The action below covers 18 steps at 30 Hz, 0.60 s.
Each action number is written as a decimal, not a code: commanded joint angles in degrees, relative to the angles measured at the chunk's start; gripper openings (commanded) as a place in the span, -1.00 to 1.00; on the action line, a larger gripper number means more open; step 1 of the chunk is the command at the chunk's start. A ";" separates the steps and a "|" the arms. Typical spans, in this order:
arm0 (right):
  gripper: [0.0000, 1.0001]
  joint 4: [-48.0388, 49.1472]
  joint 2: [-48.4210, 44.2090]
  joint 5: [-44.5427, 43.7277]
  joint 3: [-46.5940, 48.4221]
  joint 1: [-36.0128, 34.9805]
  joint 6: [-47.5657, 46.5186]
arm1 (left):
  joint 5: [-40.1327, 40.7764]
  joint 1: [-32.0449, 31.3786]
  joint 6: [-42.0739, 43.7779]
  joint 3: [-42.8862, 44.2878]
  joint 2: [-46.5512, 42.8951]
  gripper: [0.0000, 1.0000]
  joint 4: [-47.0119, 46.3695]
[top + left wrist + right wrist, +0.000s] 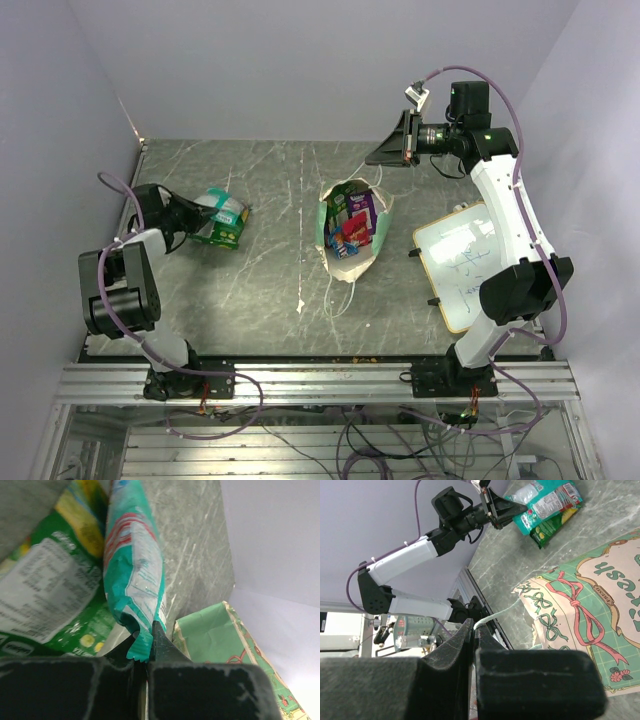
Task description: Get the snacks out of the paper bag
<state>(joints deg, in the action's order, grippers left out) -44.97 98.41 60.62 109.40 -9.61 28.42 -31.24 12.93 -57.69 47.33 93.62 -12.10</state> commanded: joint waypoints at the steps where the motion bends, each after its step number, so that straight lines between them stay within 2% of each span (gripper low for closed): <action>1: -1.00 -0.22 0.05 -0.15 0.73 0.04 -0.67 | -0.41 2.19 1.35 -2.17 0.40 -0.86 -2.62; 4: -1.00 -0.12 0.08 -0.07 0.47 0.00 -0.59 | 0.16 2.21 1.50 -3.35 1.19 -0.86 -2.88; 9: -1.00 0.01 0.34 -0.15 0.98 -0.01 -0.59 | 0.35 2.38 -3.31 -8.97 1.63 -0.86 -9.68; 18: -1.00 -0.14 0.11 -0.24 0.63 -0.06 -0.75 | 4.17 2.64 -8.04 -13.45 0.95 -0.86 -14.21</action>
<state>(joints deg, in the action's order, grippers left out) -44.97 98.41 60.60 109.40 -9.61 28.42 -30.24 14.92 -63.02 36.12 94.63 -21.52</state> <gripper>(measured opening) 0.014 0.091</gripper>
